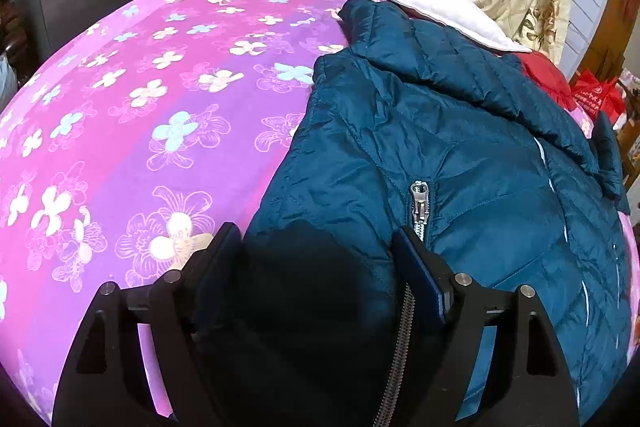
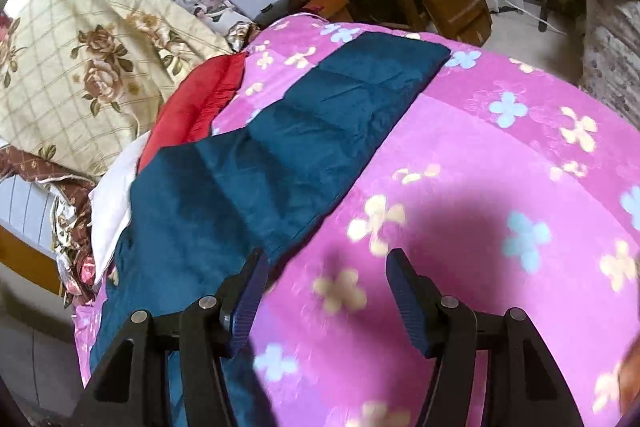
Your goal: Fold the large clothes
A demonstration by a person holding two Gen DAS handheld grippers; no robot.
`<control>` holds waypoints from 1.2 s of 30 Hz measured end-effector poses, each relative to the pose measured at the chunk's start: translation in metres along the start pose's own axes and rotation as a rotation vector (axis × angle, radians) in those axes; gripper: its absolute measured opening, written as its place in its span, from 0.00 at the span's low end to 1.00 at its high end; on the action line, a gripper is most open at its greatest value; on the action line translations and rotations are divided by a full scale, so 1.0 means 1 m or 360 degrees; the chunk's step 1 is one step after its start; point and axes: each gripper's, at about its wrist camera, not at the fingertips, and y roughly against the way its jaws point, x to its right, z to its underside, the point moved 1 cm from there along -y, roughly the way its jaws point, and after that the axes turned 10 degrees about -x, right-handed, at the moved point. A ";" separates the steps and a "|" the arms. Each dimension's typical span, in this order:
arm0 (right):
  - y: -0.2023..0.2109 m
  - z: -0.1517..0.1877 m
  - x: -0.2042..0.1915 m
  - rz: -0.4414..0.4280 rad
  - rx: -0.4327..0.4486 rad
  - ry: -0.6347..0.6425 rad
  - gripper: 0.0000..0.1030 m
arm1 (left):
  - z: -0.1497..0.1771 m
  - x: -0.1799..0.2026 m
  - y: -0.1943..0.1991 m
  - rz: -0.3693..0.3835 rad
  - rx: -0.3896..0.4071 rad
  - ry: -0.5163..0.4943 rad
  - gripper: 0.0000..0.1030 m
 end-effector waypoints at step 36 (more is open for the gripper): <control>0.057 0.130 -0.365 -0.0215 0.0019 0.1225 0.05 | 0.001 -0.007 0.006 0.0120 0.0024 0.0039 0.90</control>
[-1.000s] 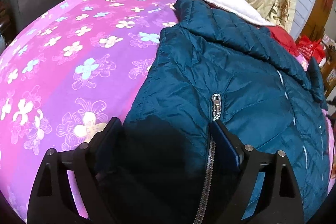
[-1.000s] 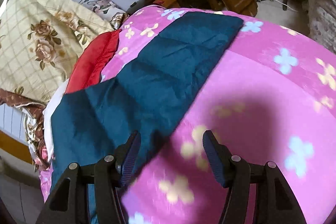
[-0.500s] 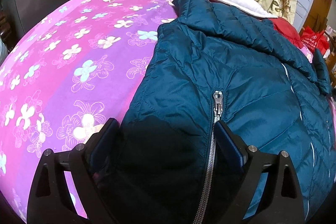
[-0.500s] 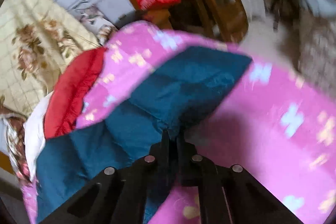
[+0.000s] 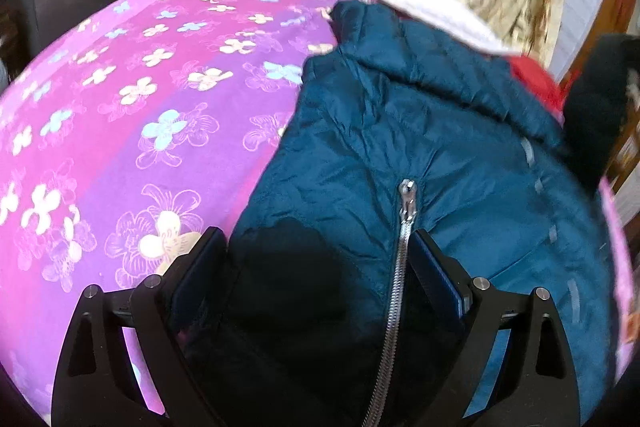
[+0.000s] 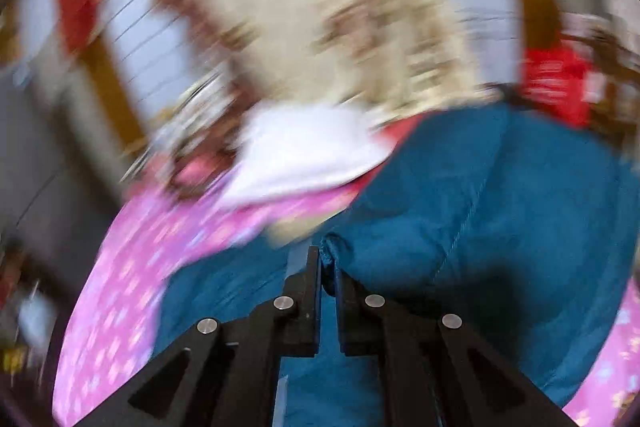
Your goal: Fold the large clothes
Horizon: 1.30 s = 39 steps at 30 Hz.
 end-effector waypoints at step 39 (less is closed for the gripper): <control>-0.157 0.094 -0.162 -0.0058 -0.0428 0.0283 0.31 | -0.014 -0.054 0.053 0.0031 0.0181 0.0173 0.90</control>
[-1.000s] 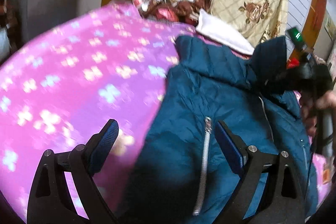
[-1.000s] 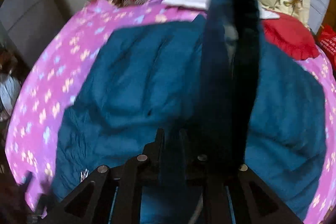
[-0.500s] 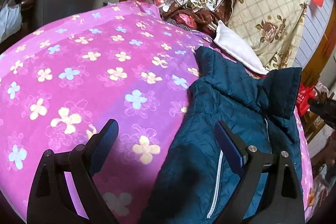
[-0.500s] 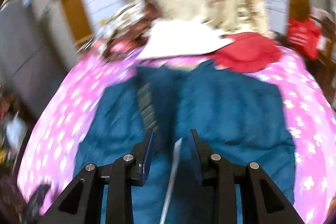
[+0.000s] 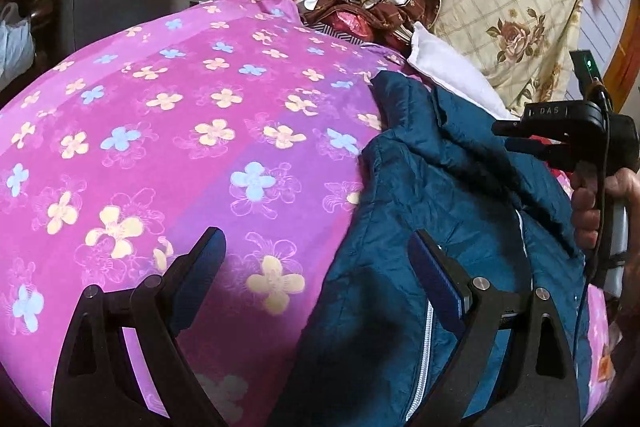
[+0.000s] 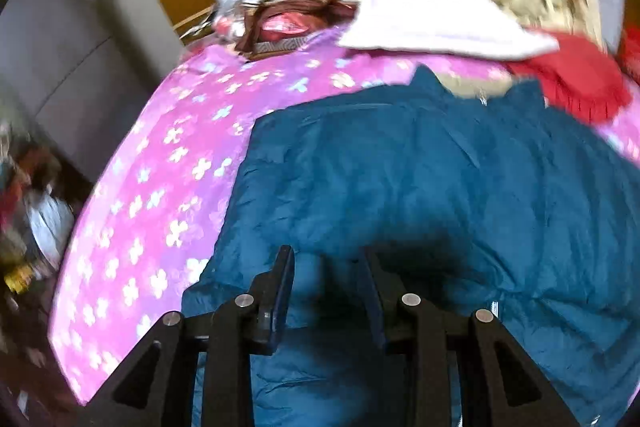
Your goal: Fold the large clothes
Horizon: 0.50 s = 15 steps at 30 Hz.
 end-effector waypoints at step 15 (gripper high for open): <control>-0.065 -0.002 -0.050 0.0534 -0.0058 0.0407 0.13 | -0.001 -0.004 -0.001 0.0036 -0.0018 0.0018 0.90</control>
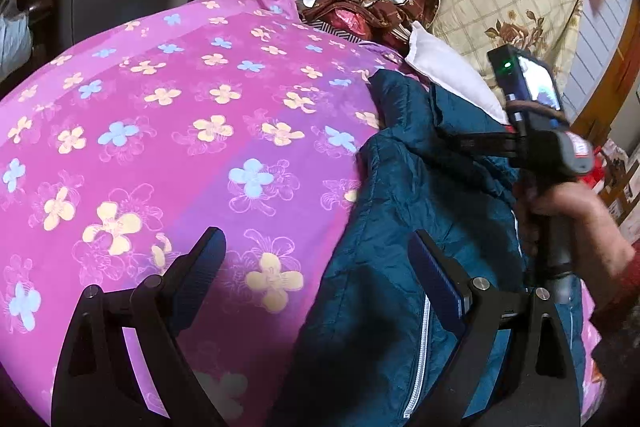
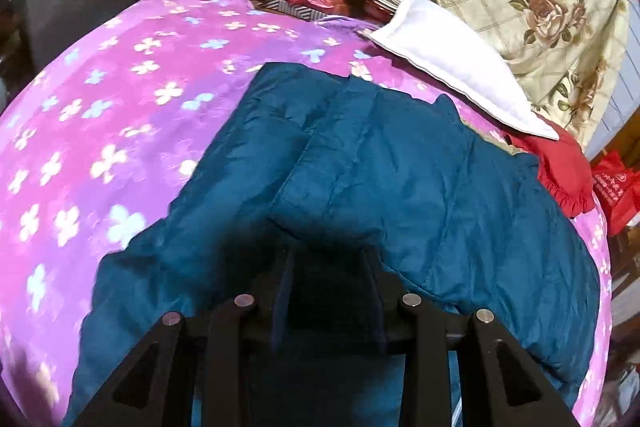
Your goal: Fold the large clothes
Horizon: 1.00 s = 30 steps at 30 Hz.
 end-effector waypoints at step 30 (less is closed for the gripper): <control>-0.002 0.006 0.001 0.0109 0.0117 0.0134 0.61 | -0.005 -0.012 -0.011 0.0081 -0.0103 0.0106 0.90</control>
